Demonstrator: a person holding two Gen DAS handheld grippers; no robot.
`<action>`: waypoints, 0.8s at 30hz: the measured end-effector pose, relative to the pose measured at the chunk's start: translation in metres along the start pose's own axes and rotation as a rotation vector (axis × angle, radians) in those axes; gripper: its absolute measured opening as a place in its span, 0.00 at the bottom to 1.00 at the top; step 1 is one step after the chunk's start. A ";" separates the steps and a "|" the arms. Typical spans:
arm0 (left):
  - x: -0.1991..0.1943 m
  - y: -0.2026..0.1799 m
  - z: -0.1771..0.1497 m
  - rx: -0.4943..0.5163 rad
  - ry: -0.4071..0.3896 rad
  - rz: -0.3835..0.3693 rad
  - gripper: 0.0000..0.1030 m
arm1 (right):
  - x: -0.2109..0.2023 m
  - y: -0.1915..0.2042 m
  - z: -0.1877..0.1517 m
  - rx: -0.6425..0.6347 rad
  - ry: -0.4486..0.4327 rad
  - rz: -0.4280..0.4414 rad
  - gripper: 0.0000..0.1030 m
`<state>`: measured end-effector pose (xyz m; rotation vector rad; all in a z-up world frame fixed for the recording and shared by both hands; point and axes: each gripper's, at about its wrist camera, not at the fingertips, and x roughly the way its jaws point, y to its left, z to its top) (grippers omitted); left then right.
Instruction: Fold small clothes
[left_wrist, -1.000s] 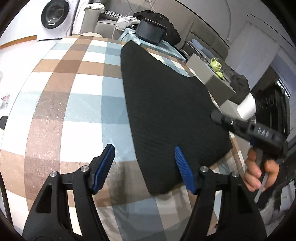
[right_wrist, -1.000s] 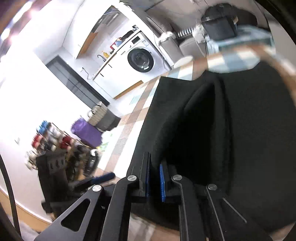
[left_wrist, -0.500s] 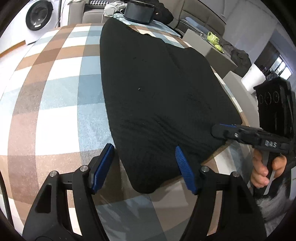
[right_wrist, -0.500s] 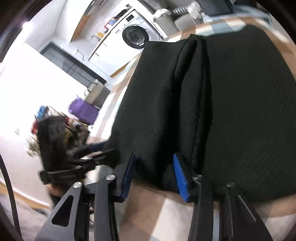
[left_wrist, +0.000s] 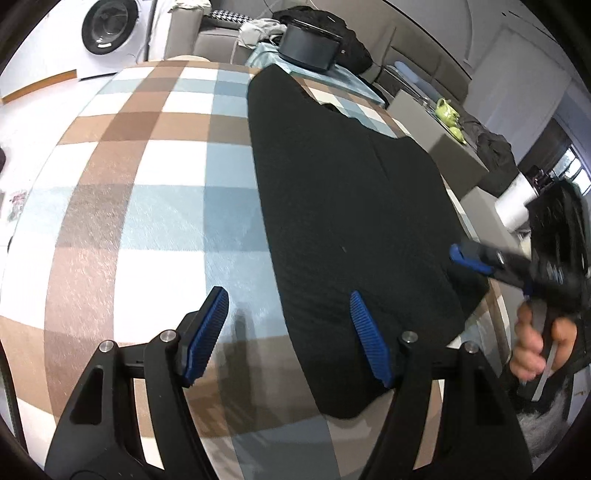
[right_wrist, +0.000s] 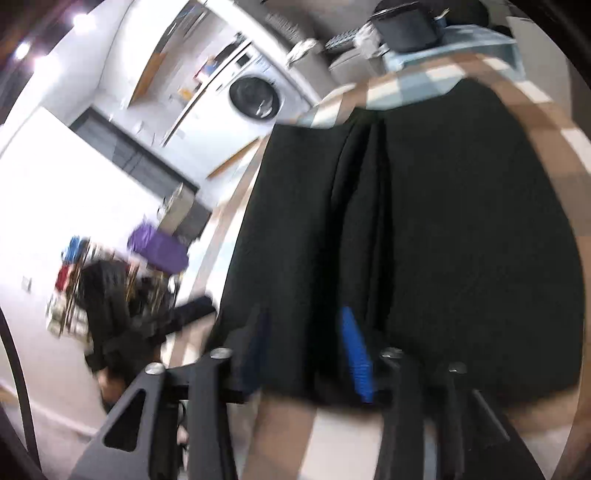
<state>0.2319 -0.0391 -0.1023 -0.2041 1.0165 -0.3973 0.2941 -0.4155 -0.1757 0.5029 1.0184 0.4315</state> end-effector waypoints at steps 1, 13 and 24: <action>0.001 0.000 0.002 0.002 -0.005 0.005 0.64 | 0.008 0.002 0.007 0.018 0.000 -0.007 0.43; 0.001 0.002 0.024 -0.019 -0.065 0.044 0.64 | 0.071 0.005 0.111 0.010 -0.101 -0.093 0.04; 0.011 0.002 0.032 -0.024 -0.050 0.064 0.64 | 0.069 -0.027 0.104 0.077 0.022 -0.140 0.11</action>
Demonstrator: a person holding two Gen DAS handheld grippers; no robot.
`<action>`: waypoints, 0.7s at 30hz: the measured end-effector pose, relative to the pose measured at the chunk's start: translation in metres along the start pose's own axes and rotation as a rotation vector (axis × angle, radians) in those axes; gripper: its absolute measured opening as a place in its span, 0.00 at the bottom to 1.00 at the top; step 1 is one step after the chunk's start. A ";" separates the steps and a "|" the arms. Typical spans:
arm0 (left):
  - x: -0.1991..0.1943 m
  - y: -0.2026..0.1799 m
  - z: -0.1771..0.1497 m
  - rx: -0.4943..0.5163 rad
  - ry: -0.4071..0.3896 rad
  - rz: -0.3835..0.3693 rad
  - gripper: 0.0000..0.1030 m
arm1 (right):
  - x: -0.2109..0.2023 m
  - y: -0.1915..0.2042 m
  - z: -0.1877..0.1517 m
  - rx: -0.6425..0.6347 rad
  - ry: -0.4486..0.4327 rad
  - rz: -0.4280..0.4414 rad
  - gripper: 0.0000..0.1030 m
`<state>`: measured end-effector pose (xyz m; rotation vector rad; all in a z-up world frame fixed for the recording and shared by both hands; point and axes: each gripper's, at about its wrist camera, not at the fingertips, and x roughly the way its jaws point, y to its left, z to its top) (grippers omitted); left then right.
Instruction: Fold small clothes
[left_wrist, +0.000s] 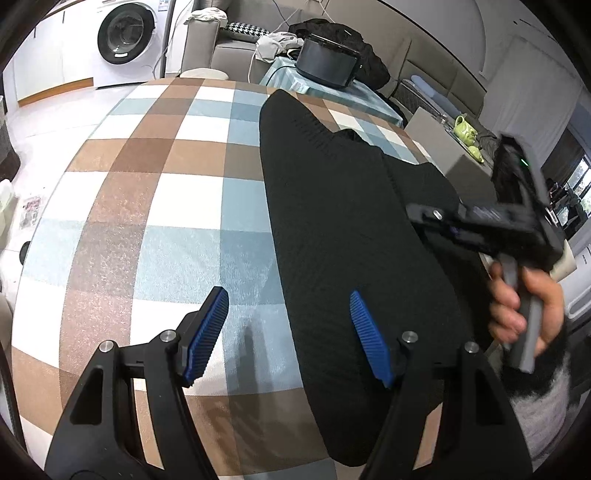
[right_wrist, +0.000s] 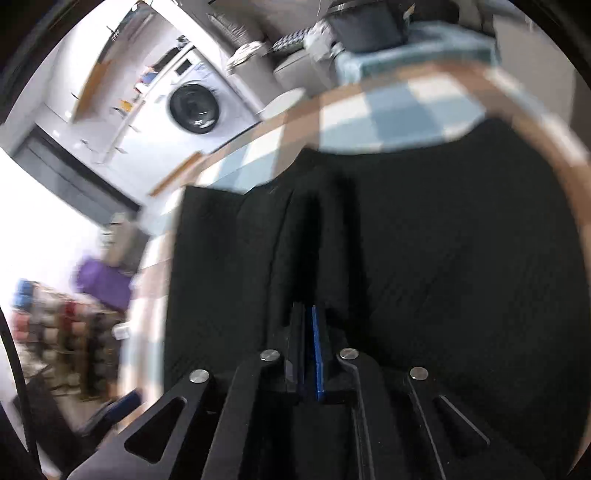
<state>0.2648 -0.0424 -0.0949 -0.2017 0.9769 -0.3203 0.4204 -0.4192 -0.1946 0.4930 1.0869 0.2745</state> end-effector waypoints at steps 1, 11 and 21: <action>0.001 0.000 -0.001 0.001 0.002 0.002 0.64 | -0.004 -0.002 -0.008 -0.005 0.018 0.036 0.20; 0.006 -0.002 -0.007 -0.022 0.021 0.007 0.64 | -0.028 0.009 -0.077 -0.093 0.049 0.123 0.08; -0.003 -0.027 -0.037 0.111 0.093 -0.019 0.64 | -0.055 0.011 -0.076 -0.131 -0.001 0.015 0.11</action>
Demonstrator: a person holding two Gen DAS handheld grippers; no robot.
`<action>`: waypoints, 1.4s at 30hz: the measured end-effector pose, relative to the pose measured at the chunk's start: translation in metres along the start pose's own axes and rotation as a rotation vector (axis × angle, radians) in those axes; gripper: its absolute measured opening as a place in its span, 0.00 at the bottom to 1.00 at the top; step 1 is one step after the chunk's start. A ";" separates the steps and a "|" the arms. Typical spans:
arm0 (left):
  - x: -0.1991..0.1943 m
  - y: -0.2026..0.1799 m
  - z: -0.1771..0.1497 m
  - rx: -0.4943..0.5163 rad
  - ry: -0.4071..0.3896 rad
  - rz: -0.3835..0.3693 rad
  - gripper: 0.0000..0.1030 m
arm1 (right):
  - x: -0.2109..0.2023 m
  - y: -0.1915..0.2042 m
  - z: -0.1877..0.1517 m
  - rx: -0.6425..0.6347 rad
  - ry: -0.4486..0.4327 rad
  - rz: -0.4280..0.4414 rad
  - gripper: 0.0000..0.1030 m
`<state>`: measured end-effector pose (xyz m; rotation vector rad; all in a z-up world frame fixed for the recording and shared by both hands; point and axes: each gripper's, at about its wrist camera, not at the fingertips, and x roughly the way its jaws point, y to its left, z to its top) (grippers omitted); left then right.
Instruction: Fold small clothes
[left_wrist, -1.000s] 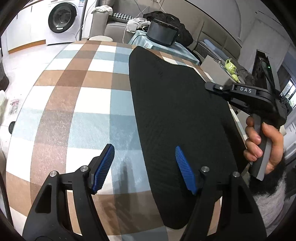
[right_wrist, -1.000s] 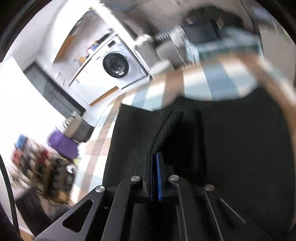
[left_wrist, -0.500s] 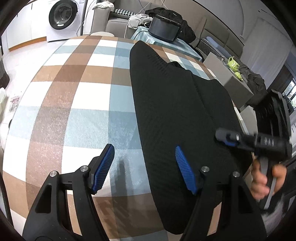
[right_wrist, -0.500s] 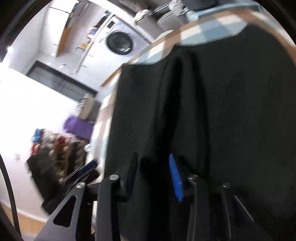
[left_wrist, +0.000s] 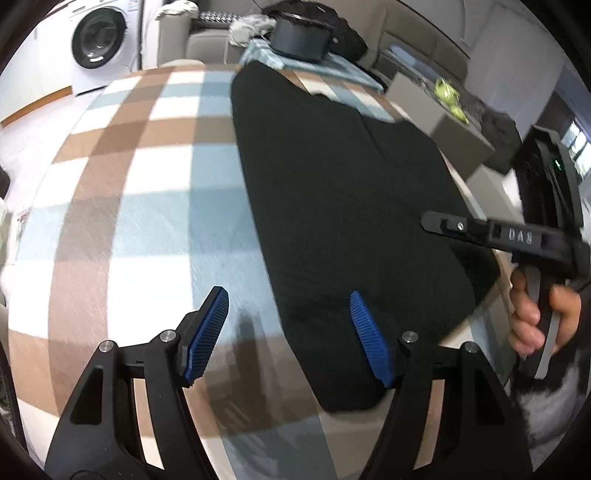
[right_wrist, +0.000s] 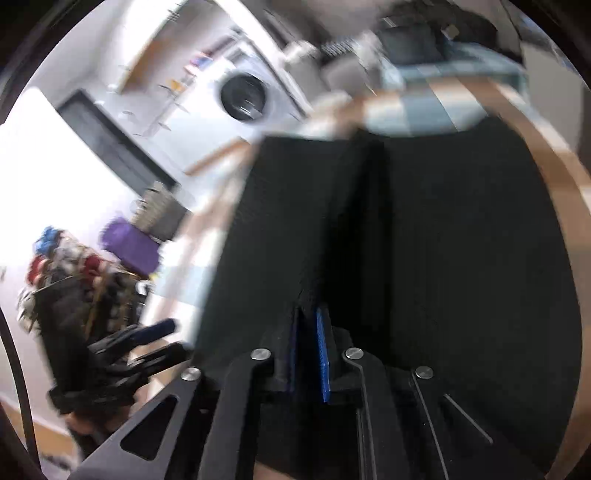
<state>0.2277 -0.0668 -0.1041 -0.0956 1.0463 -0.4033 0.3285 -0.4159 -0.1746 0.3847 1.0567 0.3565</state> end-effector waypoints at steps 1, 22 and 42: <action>-0.001 -0.002 -0.006 0.012 0.013 -0.016 0.64 | 0.002 -0.006 -0.004 0.033 0.023 0.013 0.11; -0.017 -0.011 -0.038 0.100 0.051 -0.042 0.64 | -0.032 0.010 -0.051 -0.156 0.024 0.078 0.06; -0.015 0.026 0.006 -0.136 -0.050 -0.055 0.64 | 0.015 -0.013 0.018 0.053 -0.142 0.020 0.04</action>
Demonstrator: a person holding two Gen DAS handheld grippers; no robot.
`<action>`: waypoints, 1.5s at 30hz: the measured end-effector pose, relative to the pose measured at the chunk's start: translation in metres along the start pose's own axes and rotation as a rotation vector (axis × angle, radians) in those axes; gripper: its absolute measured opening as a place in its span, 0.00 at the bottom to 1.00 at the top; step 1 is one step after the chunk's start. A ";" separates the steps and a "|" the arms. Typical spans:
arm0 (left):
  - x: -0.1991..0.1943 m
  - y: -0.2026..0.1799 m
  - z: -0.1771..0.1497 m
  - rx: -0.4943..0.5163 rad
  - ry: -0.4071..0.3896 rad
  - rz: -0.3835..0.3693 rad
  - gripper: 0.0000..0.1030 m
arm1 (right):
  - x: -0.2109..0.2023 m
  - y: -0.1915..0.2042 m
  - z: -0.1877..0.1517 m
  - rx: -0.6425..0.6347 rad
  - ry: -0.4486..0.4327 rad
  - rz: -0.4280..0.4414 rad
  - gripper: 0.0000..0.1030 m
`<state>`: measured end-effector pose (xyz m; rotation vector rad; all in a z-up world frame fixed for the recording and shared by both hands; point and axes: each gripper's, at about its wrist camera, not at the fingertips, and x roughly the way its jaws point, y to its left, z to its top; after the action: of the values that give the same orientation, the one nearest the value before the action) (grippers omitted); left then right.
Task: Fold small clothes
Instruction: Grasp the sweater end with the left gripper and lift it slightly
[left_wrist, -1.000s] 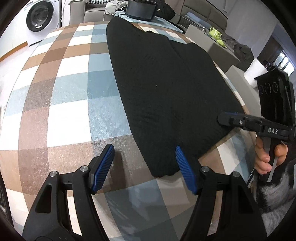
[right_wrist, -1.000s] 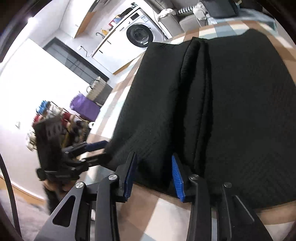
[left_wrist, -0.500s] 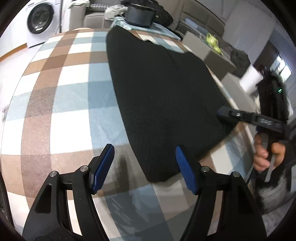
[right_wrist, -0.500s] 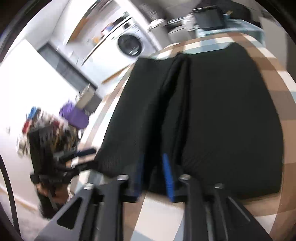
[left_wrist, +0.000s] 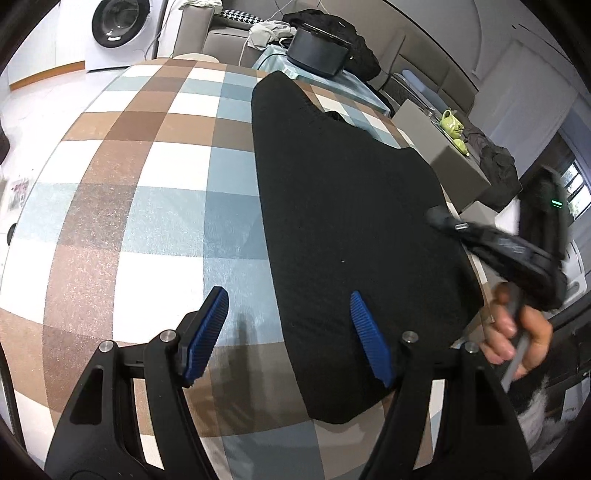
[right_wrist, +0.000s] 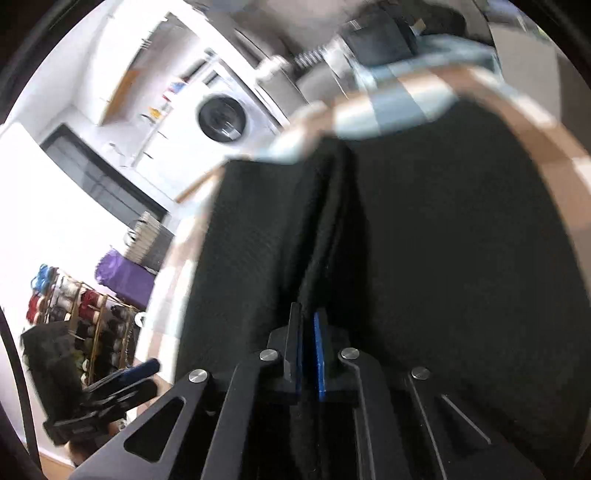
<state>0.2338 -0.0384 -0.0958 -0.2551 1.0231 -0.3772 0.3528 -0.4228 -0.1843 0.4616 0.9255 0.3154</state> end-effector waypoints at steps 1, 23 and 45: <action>0.001 0.001 0.000 -0.001 0.002 0.002 0.64 | -0.012 0.005 0.000 -0.026 -0.041 0.013 0.04; 0.080 -0.014 0.045 -0.120 0.038 -0.059 0.17 | -0.080 -0.063 -0.028 0.170 -0.107 -0.113 0.49; 0.022 0.035 0.045 -0.152 -0.055 0.120 0.26 | -0.065 -0.036 -0.028 0.150 -0.048 -0.068 0.49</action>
<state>0.2896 -0.0143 -0.1040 -0.3374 1.0090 -0.1829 0.2949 -0.4763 -0.1721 0.5714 0.9194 0.1730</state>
